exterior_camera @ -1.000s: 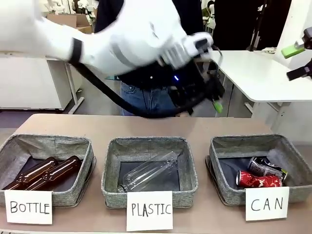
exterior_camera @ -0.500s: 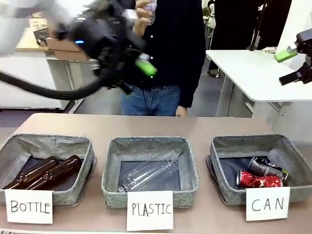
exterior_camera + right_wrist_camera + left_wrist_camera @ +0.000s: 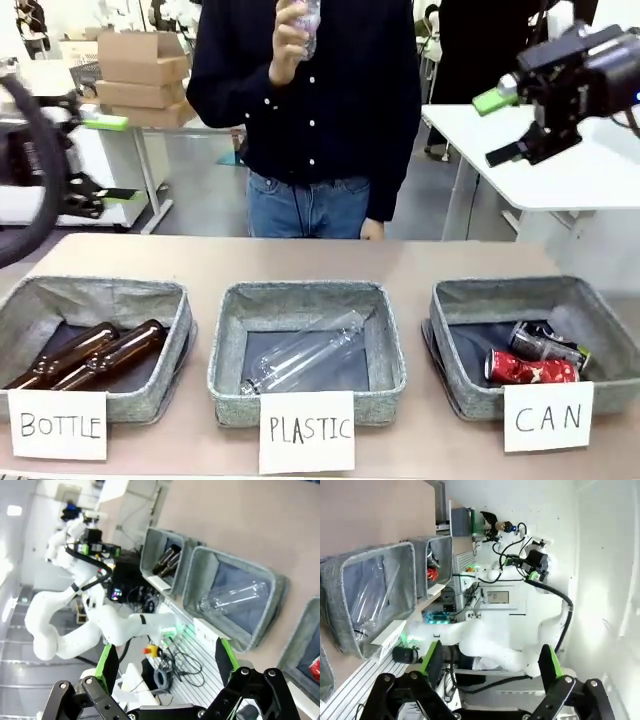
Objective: Sort the can waste into the basket.
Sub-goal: Pick up the can waste from the table and place it in the right Fabric basket.
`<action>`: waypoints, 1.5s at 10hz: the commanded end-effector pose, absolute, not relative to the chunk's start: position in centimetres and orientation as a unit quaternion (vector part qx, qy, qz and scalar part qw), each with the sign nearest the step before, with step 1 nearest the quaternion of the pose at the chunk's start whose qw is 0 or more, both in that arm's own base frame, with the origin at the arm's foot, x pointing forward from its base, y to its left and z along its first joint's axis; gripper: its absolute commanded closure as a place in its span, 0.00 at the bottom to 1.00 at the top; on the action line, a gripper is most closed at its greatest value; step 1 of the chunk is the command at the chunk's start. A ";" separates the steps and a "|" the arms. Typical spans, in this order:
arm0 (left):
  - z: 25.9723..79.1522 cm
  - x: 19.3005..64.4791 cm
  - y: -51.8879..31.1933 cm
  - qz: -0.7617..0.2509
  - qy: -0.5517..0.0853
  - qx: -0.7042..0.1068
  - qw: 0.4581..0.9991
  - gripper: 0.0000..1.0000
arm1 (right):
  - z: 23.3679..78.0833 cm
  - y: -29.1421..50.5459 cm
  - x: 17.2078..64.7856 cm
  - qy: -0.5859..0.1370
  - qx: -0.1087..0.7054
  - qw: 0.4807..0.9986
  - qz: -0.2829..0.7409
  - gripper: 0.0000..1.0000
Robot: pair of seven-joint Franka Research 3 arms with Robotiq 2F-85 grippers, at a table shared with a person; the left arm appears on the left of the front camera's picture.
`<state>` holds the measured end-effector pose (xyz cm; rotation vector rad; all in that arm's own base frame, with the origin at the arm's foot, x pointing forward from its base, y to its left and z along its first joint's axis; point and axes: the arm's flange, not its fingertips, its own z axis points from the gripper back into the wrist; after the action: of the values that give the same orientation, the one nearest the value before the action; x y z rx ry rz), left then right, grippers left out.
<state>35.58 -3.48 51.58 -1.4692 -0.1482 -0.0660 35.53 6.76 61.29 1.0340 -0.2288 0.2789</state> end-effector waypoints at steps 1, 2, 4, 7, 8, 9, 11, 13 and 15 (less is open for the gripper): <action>54.9 35.9 -7.8 -0.087 -0.039 -0.619 0.780 0.00 | 61.2 4.0 34.9 -0.120 0.488 0.856 0.125 0.00; 54.9 35.9 -7.8 -0.087 -0.039 -0.619 0.780 0.00 | 61.2 4.0 34.9 -0.120 0.488 0.856 0.125 0.00; 54.9 35.9 -7.8 -0.087 -0.039 -0.619 0.780 0.00 | 61.2 4.0 34.9 -0.120 0.488 0.856 0.125 0.00; 54.9 35.9 -7.8 -0.087 -0.039 -0.619 0.780 0.00 | 61.2 4.0 34.9 -0.120 0.488 0.856 0.125 0.00; 54.9 35.9 -7.8 -0.087 -0.039 -0.619 0.780 0.00 | 61.2 4.0 34.9 -0.120 0.488 0.856 0.125 0.00; 54.9 35.9 -7.8 -0.087 -0.039 -0.619 0.780 0.00 | 61.2 4.0 34.9 -0.120 0.488 0.856 0.125 0.00; 54.9 35.9 -7.8 -0.087 -0.039 -0.619 0.780 0.00 | 61.2 4.0 34.9 -0.120 0.488 0.856 0.125 0.00; 54.9 35.9 -7.8 -0.087 -0.039 -0.619 0.780 0.00 | 61.2 4.0 34.9 -0.120 0.488 0.856 0.125 0.00; 54.9 35.9 -7.8 -0.087 -0.039 -0.619 0.780 0.00 | 61.2 4.0 34.9 -0.120 0.488 0.856 0.125 0.00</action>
<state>36.08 -8.07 54.71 -1.3388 -0.0953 -0.1810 35.19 4.09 61.43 1.0323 -0.2491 0.2458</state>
